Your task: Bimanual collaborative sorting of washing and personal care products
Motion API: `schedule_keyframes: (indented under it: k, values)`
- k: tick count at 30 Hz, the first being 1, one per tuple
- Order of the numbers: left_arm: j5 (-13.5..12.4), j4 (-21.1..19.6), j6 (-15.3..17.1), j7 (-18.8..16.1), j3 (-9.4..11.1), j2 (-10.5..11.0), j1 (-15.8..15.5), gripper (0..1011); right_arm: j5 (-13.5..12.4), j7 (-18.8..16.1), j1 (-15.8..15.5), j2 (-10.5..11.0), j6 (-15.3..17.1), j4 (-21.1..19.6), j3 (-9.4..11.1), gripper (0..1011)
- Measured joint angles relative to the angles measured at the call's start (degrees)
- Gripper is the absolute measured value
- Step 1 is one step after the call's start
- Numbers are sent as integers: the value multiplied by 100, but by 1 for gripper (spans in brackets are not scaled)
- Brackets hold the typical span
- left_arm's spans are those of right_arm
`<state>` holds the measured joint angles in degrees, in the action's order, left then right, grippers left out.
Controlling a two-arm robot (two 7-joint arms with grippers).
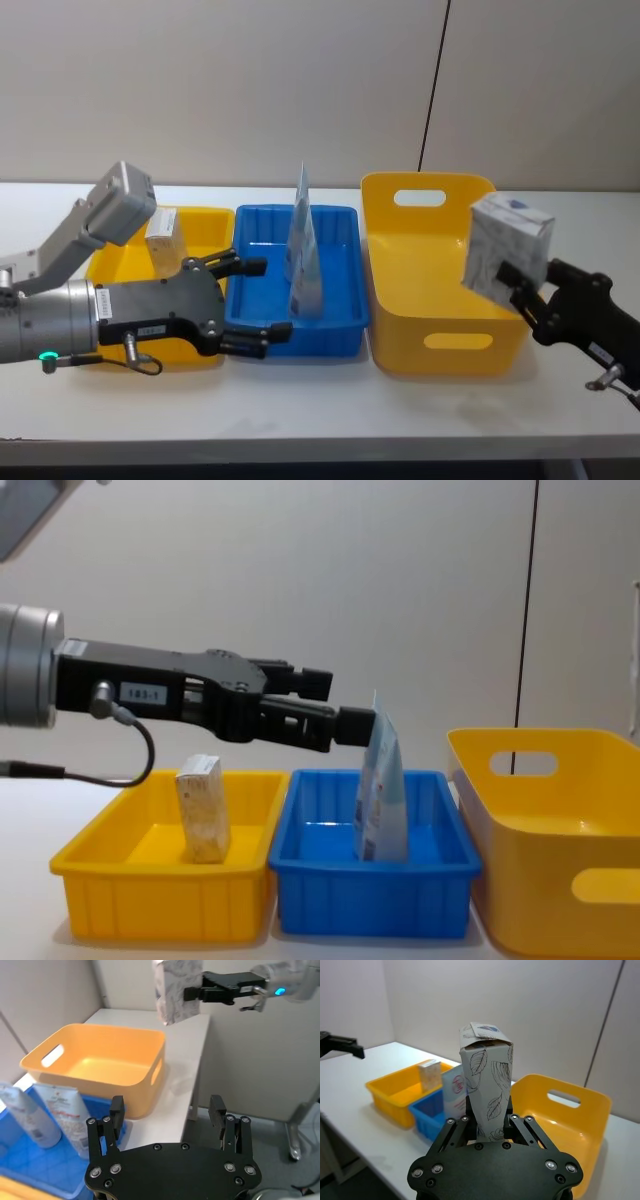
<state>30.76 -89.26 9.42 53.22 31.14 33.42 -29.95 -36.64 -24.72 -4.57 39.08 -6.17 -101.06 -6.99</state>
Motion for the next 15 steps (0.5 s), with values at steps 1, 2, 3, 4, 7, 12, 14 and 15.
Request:
schedule_keyframes:
  k: [1, 2, 3, 4, 7, 12, 14, 15]
  values:
    - [5, -18, 33, -68, -9, -7, 25, 1001, 23, 44, 11, -24, 0, 0, 0, 251]
    - [19, -59, 114, -229, -31, -27, 83, 1001, 72, 132, 35, -67, 4, 3, -1, 251]
    - [25, -75, 149, -299, -37, -35, 109, 1001, 97, 168, 53, -97, 7, 6, -5, 251]
    - [29, -89, 183, -369, -44, -47, 136, 1001, 129, 208, 66, -119, 15, 9, -10, 251]
    - [56, -149, 328, -680, -71, -103, 257, 1001, 216, 358, 125, -207, 47, 19, -37, 251]
    - [88, -242, 564, -1195, -107, -211, 482, 1001, 358, 540, 227, -341, 111, 36, -104, 251]
    - [92, -268, 632, -1355, -113, -232, 539, 1001, 391, 583, 253, -372, 129, 41, -122, 251]
    - [93, -296, 683, -1483, -122, -251, 594, 1002, 420, 617, 281, -405, 143, 48, -141, 251]
